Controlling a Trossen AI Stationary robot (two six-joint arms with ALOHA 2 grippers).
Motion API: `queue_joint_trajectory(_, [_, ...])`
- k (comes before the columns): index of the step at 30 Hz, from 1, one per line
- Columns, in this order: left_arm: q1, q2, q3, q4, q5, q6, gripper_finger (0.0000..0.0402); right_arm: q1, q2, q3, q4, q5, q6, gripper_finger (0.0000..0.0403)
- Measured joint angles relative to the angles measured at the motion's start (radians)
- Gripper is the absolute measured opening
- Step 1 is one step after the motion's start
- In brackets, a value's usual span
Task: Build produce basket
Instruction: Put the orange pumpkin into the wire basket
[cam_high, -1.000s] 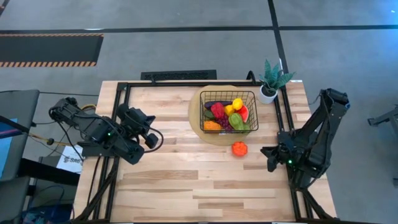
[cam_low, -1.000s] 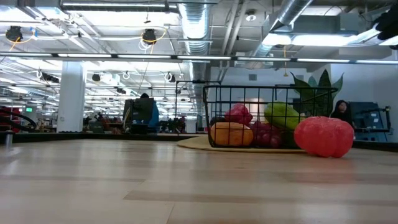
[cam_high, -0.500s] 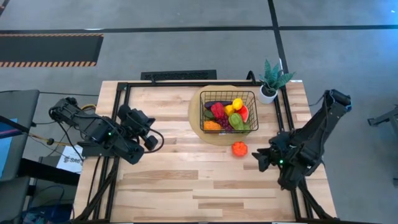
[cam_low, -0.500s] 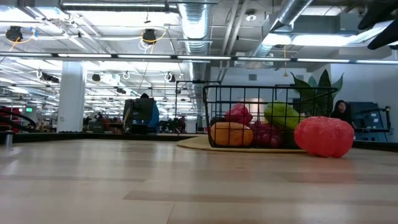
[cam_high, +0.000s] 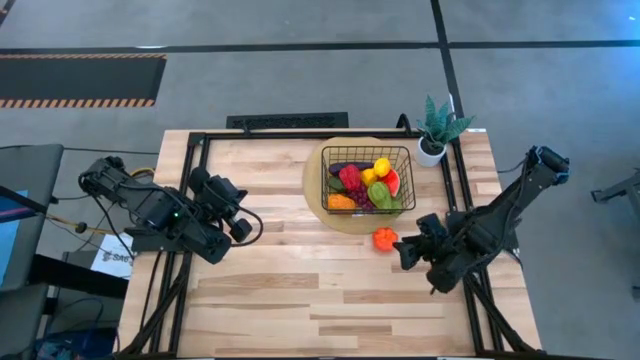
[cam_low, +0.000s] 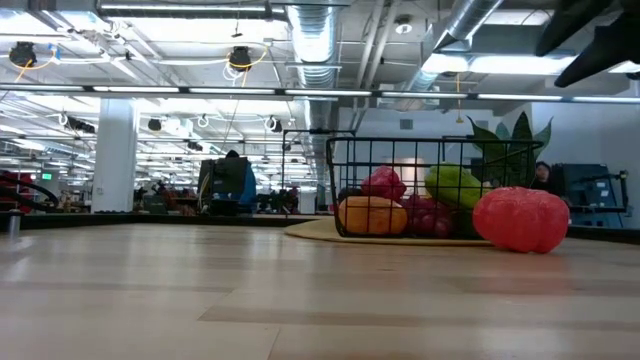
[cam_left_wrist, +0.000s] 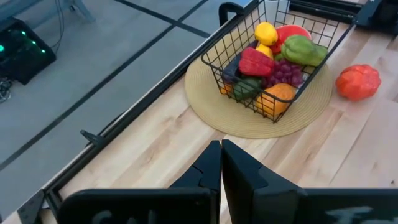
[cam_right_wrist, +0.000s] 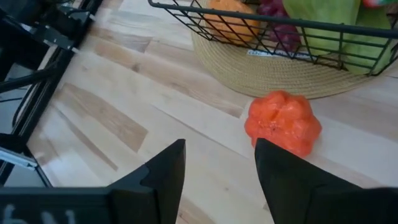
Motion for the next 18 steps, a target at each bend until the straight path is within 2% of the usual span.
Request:
queue_joint_trajectory(9, [0.0,0.0,0.0,0.0,0.014,0.015,0.0,-0.101,0.002,0.0,0.046,-0.157,-0.107,0.0218])
queue_joint_trajectory(18, [0.004,-0.01,0.001,-0.001,0.027,0.024,0.0,-0.108,0.006,0.0,0.085,-0.187,-0.079,0.0218])
